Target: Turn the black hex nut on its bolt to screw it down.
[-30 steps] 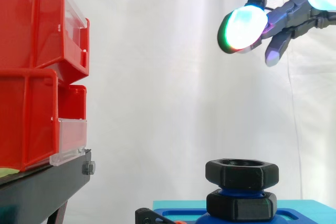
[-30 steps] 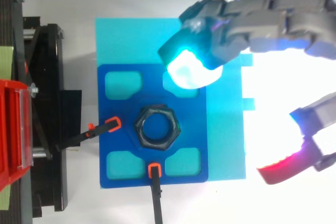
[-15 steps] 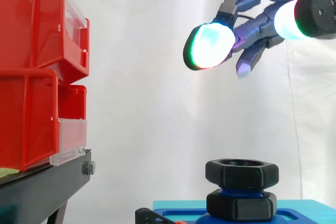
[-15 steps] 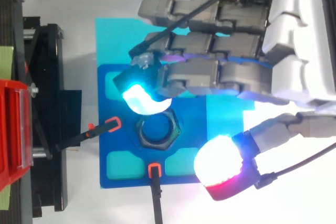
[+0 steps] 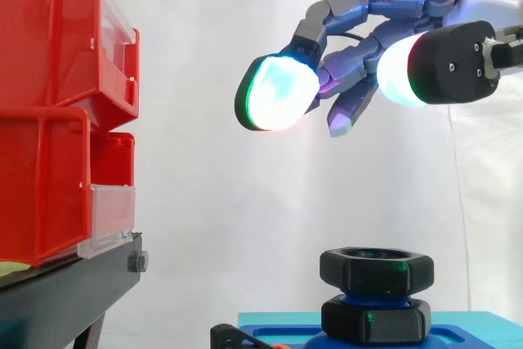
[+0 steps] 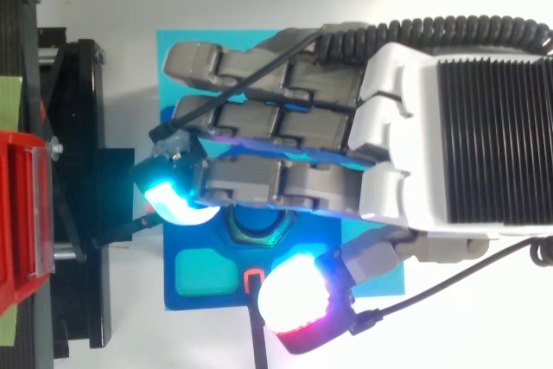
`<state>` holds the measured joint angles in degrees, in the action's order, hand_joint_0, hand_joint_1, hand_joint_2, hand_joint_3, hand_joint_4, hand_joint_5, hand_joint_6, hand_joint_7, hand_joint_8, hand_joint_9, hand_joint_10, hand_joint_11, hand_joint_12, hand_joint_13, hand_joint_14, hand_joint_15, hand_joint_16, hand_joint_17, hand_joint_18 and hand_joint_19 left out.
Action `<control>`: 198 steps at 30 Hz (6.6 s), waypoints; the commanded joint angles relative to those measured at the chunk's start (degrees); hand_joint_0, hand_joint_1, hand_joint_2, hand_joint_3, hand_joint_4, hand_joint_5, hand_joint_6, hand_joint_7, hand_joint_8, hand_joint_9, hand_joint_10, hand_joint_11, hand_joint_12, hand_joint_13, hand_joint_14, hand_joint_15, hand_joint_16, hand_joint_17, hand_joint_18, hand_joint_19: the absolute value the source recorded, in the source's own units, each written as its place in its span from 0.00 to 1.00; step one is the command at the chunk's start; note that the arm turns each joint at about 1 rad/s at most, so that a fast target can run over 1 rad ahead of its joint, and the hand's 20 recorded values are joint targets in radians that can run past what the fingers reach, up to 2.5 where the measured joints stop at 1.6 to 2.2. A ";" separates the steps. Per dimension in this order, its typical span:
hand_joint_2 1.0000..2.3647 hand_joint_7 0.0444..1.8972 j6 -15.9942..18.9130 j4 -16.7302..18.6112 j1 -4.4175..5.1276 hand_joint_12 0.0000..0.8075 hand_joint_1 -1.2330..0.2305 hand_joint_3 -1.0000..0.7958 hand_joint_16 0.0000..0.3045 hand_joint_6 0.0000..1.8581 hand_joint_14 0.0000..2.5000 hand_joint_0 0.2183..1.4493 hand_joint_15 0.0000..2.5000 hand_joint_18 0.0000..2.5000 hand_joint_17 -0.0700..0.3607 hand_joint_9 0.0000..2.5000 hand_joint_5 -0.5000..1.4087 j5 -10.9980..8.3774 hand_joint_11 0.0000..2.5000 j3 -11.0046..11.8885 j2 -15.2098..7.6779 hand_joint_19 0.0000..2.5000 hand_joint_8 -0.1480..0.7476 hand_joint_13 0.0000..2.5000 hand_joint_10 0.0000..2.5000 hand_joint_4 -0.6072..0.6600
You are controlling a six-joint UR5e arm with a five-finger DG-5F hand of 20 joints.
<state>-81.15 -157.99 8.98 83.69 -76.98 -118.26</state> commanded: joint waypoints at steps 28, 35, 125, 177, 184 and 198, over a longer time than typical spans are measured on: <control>0.00 0.55 -8.49 3.12 2.36 0.37 0.53 0.28 0.15 0.27 0.00 0.27 0.00 0.18 0.40 0.24 0.21 0.68 0.00 0.16 -3.38 0.22 0.41 0.14 0.00 0.66; 0.00 0.58 -8.49 4.53 2.45 0.37 0.54 0.28 0.15 0.27 0.00 0.26 0.00 0.18 0.40 0.24 0.22 0.77 0.00 0.16 -4.62 0.23 0.41 0.14 0.00 0.65; 0.00 0.79 -11.75 8.48 -1.77 0.38 0.70 0.28 0.15 0.27 0.00 0.24 0.00 0.19 0.41 0.27 0.24 10.35 0.00 0.69 -8.39 0.23 0.43 0.15 0.00 0.62; 0.00 0.67 -11.83 12.09 -2.82 0.39 0.75 0.28 0.16 0.27 0.00 0.23 0.00 0.19 0.41 0.27 0.23 16.07 0.00 2.97 -9.71 0.22 0.43 0.14 0.00 0.64; 0.00 0.64 -11.83 12.26 -1.77 0.39 0.74 0.28 0.16 0.27 0.00 0.23 0.00 0.19 0.41 0.27 0.22 14.13 0.00 2.97 -9.71 0.22 0.43 0.15 0.00 0.65; 0.00 0.64 -11.75 8.57 -1.33 0.39 0.72 0.28 0.16 0.27 0.00 0.23 0.00 0.19 0.41 0.27 0.22 14.22 0.00 2.89 -9.71 0.23 0.43 0.15 0.00 0.65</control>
<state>-92.93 -148.80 7.73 97.83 -74.06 -127.97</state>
